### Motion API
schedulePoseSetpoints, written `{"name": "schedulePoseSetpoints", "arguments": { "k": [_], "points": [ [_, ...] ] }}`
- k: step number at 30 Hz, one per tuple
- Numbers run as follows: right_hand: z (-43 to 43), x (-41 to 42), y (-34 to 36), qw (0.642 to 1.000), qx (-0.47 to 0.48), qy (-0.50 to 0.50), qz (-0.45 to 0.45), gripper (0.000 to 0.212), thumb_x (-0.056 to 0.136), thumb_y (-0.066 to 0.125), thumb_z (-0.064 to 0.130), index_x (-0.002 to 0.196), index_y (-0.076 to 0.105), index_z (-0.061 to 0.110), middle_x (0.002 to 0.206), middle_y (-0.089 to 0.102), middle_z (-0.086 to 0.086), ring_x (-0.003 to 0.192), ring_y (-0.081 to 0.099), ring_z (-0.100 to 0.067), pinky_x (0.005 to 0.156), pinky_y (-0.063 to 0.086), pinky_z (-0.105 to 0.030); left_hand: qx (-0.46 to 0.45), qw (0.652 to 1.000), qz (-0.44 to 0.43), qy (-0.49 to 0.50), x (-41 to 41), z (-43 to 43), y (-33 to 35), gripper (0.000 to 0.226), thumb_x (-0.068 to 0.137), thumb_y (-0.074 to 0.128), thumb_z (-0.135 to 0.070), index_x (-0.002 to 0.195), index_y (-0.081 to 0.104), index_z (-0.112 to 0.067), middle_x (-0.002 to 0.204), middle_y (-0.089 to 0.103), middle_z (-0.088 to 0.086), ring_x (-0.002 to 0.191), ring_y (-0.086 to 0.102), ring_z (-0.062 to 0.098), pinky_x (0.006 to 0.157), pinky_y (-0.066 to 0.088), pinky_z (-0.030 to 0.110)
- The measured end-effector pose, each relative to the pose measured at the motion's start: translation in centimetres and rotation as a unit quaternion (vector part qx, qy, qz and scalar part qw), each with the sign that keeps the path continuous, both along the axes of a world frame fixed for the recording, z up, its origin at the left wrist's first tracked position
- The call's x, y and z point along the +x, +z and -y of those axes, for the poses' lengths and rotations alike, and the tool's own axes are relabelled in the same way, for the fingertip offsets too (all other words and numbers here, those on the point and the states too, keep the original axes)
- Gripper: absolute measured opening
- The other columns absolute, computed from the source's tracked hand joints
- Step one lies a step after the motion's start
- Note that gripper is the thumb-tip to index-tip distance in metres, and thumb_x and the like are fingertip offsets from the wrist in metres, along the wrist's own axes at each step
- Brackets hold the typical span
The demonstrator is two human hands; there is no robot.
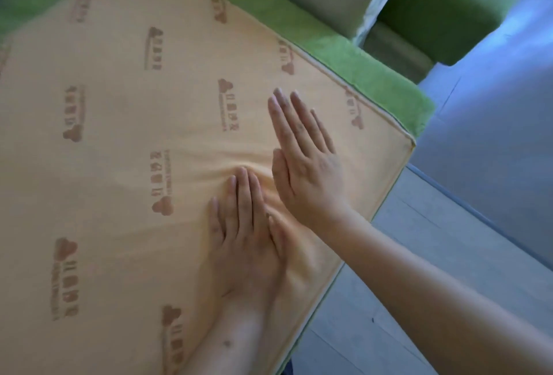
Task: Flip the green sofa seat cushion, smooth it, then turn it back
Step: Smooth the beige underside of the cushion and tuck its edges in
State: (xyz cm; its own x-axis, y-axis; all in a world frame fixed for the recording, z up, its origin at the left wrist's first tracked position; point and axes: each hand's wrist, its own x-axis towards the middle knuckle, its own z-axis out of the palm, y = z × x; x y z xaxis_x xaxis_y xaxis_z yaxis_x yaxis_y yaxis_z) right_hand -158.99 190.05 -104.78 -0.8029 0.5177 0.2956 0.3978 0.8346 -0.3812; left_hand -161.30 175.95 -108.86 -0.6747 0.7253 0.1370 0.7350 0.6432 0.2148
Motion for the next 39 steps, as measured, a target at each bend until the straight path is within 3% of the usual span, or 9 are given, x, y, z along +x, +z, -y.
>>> {"name": "schedulePoseSetpoints", "arguments": {
  "k": [6,10,14,18,22,26,29,33,39],
  "points": [
    [-7.2,-0.8,1.8,0.999,0.026,-0.010,-0.038,0.056,0.098,0.043,0.014,0.152,0.034,0.004,0.161,0.021,-0.007,0.151,0.011,-0.018,0.122,0.022,-0.045,-0.016,1.000,0.011,-0.008,-0.5,-6.3,0.9,0.061,0.099,0.026,-0.025,0.156,0.021,-0.002,0.164,0.017,0.013,0.152,0.018,0.023,0.123,0.017,0.047],
    [-11.4,-1.5,0.2,0.986,-0.008,0.091,0.137,0.062,0.101,0.028,0.035,0.158,0.022,0.012,0.166,0.015,-0.005,0.154,0.008,-0.017,0.123,0.017,-0.043,-0.036,0.999,0.014,-0.006,-0.3,-10.2,1.2,0.062,0.099,0.029,-0.026,0.155,0.022,-0.002,0.164,0.017,0.013,0.153,0.016,0.024,0.122,0.016,0.050],
    [-17.3,-1.8,2.5,1.000,0.026,-0.006,0.002,0.057,0.101,0.040,0.021,0.154,0.030,0.005,0.163,0.021,-0.009,0.153,0.015,-0.024,0.122,0.021,-0.045,-0.024,0.999,0.022,0.000,0.0,-14.7,0.9,0.063,0.098,0.032,-0.025,0.155,0.023,-0.001,0.164,0.017,0.012,0.153,0.016,0.022,0.123,0.013,0.050],
    [-19.0,1.2,-0.4,0.985,-0.027,0.031,0.169,0.062,0.102,0.028,0.039,0.158,0.021,0.013,0.166,0.014,-0.003,0.153,0.008,-0.015,0.123,0.018,-0.042,-0.035,0.999,0.025,0.002,0.6,-17.3,0.9,0.064,0.096,0.032,-0.027,0.155,0.025,-0.003,0.164,0.020,0.012,0.152,0.019,0.021,0.122,0.018,0.051],
    [-22.9,1.7,2.1,0.997,0.001,-0.053,0.051,0.057,0.102,0.030,0.033,0.155,0.030,0.013,0.162,0.018,0.005,0.152,0.013,-0.013,0.124,0.015,-0.041,-0.058,0.998,0.007,0.013,0.9,-17.8,1.2,0.063,0.098,0.030,-0.027,0.155,0.023,-0.003,0.164,0.019,0.011,0.152,0.018,0.021,0.123,0.016,0.049],
    [-22.1,5.8,-0.4,0.984,-0.056,-0.052,0.159,0.062,0.102,0.025,0.041,0.158,0.020,0.016,0.166,0.011,0.001,0.154,0.007,-0.016,0.125,0.011,-0.042,-0.069,0.997,0.003,0.025,2.3,-16.2,1.5,0.061,0.097,0.031,-0.026,0.155,0.029,-0.007,0.163,0.024,0.008,0.152,0.019,0.021,0.123,0.016,0.048],
    [-21.7,5.5,1.9,0.995,-0.034,-0.091,0.008,0.057,0.102,0.030,0.029,0.156,0.029,0.012,0.162,0.016,0.004,0.153,0.013,-0.018,0.125,0.014,-0.042,-0.078,0.996,0.001,0.045,4.0,-14.3,1.6,0.061,0.097,0.029,-0.026,0.155,0.027,-0.008,0.164,0.021,0.007,0.153,0.014,0.021,0.123,0.014,0.047],
    [-16.1,8.7,-1.0,0.993,-0.009,0.030,0.118,0.060,0.103,0.021,0.036,0.159,0.010,0.017,0.167,0.007,-0.002,0.153,-0.002,-0.012,0.125,0.004,-0.041,-0.066,0.993,0.004,0.098,6.4,-10.7,1.3,0.061,0.098,0.029,-0.024,0.156,0.024,-0.008,0.165,0.018,0.007,0.153,0.013,0.020,0.122,0.019,0.049],
    [-11.0,9.4,-1.0,0.999,-0.008,0.041,-0.020,0.060,0.098,0.031,0.023,0.155,0.027,0.004,0.163,0.017,-0.009,0.153,0.015,-0.022,0.120,0.023,-0.051,-0.030,0.989,-0.014,0.143,9.8,-5.1,-0.3,0.060,0.098,0.033,-0.021,0.155,0.026,-0.006,0.164,0.022,0.009,0.153,0.017,0.023,0.122,0.021,0.049]
  ]
}}
